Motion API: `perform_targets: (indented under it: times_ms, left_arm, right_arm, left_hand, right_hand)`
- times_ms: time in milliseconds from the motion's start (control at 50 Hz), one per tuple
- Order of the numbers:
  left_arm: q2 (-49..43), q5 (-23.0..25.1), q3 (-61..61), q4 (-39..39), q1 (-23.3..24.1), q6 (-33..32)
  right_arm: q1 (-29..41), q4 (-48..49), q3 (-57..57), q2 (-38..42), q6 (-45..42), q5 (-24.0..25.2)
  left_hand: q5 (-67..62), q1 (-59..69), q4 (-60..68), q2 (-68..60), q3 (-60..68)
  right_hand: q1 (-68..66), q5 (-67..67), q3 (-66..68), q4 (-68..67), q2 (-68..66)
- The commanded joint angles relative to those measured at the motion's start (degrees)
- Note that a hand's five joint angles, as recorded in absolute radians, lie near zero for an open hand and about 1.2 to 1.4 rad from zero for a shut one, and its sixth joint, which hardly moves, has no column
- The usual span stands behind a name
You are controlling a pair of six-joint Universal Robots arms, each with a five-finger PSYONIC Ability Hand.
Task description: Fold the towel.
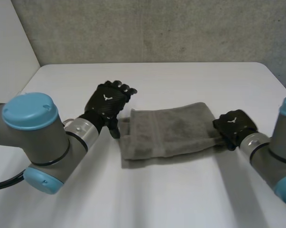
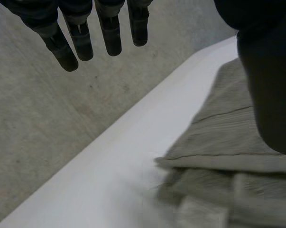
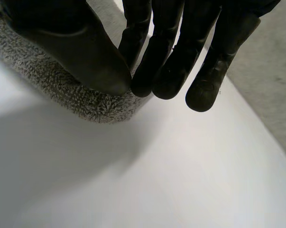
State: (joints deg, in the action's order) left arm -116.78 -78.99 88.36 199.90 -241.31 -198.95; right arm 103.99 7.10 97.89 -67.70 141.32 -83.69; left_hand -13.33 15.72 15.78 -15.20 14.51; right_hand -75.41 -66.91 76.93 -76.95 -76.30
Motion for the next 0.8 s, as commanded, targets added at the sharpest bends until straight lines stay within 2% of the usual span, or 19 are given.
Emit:
perform_targets:
  times_ms: [20,100,140,160,180,200,220,260,320,360,460,600,620,640,660,680,800]
  left_arm:
    - [3.3,0.0,0.4,-0.2,-2.1,2.0]
    - [3.8,0.0,0.4,-0.2,-2.8,2.8]
    - [3.9,0.0,0.2,-0.1,-3.4,3.0]
    - [3.9,0.0,0.2,-0.1,-3.4,3.0]
    - [3.9,-0.1,0.2,0.0,-3.4,3.0]
    - [3.9,-0.1,0.2,0.0,-3.5,3.0]
    - [3.9,-0.1,0.2,0.0,-3.5,3.0]
    - [3.9,-0.2,0.2,0.1,-3.5,3.0]
    - [3.9,-1.2,0.2,0.4,-4.2,3.2]
    - [4.0,-2.0,0.3,0.5,-4.5,3.7]
    - [4.0,-3.2,0.2,0.7,-4.6,5.1]
    - [3.9,-3.1,-0.1,0.7,-3.9,5.9]
    - [3.9,-3.2,-0.5,0.7,-3.7,5.9]
    - [3.9,-3.2,-0.8,0.7,-3.6,5.9]
    - [3.9,-3.2,-0.8,0.8,-3.5,5.9]
    - [3.8,-3.3,-1.3,1.0,-2.9,5.9]
    - [2.7,-3.8,-3.2,2.5,1.1,7.2]
  right_arm:
    - [-2.1,-3.8,-0.3,-6.3,-3.1,0.7]
    - [-1.4,-3.2,-2.5,-7.7,-2.9,1.7]
    - [3.6,-2.4,-6.4,-7.5,-1.9,3.0]
    - [3.6,-2.4,-6.4,-7.5,-1.9,3.0]
    - [8.0,-2.0,-8.7,-6.7,-1.1,3.5]
    - [12.1,-1.3,-11.5,-4.5,0.0,4.0]
    - [12.1,-1.3,-11.5,-4.5,0.0,4.0]
    - [19.6,-0.4,-16.7,2.5,1.6,5.5]
    - [22.7,-0.5,-18.6,5.5,1.9,6.4]
    - [27.4,-0.9,-20.0,8.7,2.0,10.0]
    - [29.8,-1.6,-19.9,13.8,1.9,12.9]
    - [28.4,-3.4,-18.5,10.7,4.2,11.4]
    - [27.7,-3.4,-17.7,7.8,6.1,11.0]
    - [26.5,-3.4,-16.5,4.6,8.1,10.8]
    - [26.4,-3.4,-16.5,4.6,8.1,10.8]
    - [24.9,-3.1,-15.0,2.0,10.1,10.8]
    - [18.3,-2.9,-10.8,-5.3,18.1,10.7]
  left_hand:
    - [10.9,-3.3,-3.4,2.8,-2.1]
    - [10.9,-3.3,-3.4,2.8,-2.1]
    - [10.9,-3.3,-3.4,2.8,-2.1]
    - [10.9,-3.3,-3.4,2.8,-2.1]
    - [10.9,-3.3,-3.4,2.8,-2.1]
    - [10.9,-3.3,-3.4,2.8,-2.1]
    - [10.9,-3.3,-3.4,2.8,-2.1]
    - [10.9,-3.3,-3.4,2.8,-2.1]
    - [10.8,-3.2,-3.2,2.6,-1.9]
    - [10.8,-3.2,-3.2,2.6,-1.9]
    - [10.8,-3.2,-3.2,2.6,-1.9]
    - [10.8,-3.2,-3.2,2.6,-1.9]
    - [10.8,-3.2,-3.2,2.6,-1.9]
    - [10.8,-3.2,-3.2,2.6,-1.9]
    - [10.8,-3.2,-3.2,2.6,-1.9]
    - [10.8,-3.2,-3.2,2.6,-1.9]
    - [10.8,-3.2,-3.2,2.6,-1.9]
  right_hand:
    - [-4.6,-3.1,3.1,-3.0,-3.7]
    - [-4.6,-3.1,3.1,-3.0,-3.7]
    - [-4.6,-3.1,3.1,-3.0,-3.7]
    - [-4.6,-3.1,3.1,-3.0,-3.7]
    - [-4.6,-3.1,3.1,-3.0,-3.7]
    - [-4.6,-3.1,3.1,-3.0,-3.7]
    - [-4.6,-3.1,3.1,-3.0,-3.7]
    - [-4.6,-3.1,3.1,-3.0,-3.7]
    - [-4.6,-3.1,3.1,-3.0,-3.7]
    - [-4.6,-3.1,3.1,-3.0,-3.7]
    - [-4.6,-3.1,3.1,-3.0,-3.7]
    - [-4.6,-3.1,3.1,-3.0,-3.7]
    - [7.5,9.0,-9.0,9.0,8.4]
    - [38.4,39.9,-40.0,40.0,39.3]
    - [38.7,40.2,-40.3,40.3,39.6]
    - [62.7,64.2,-64.3,64.3,63.6]
    - [65.4,66.9,-66.9,67.0,66.3]
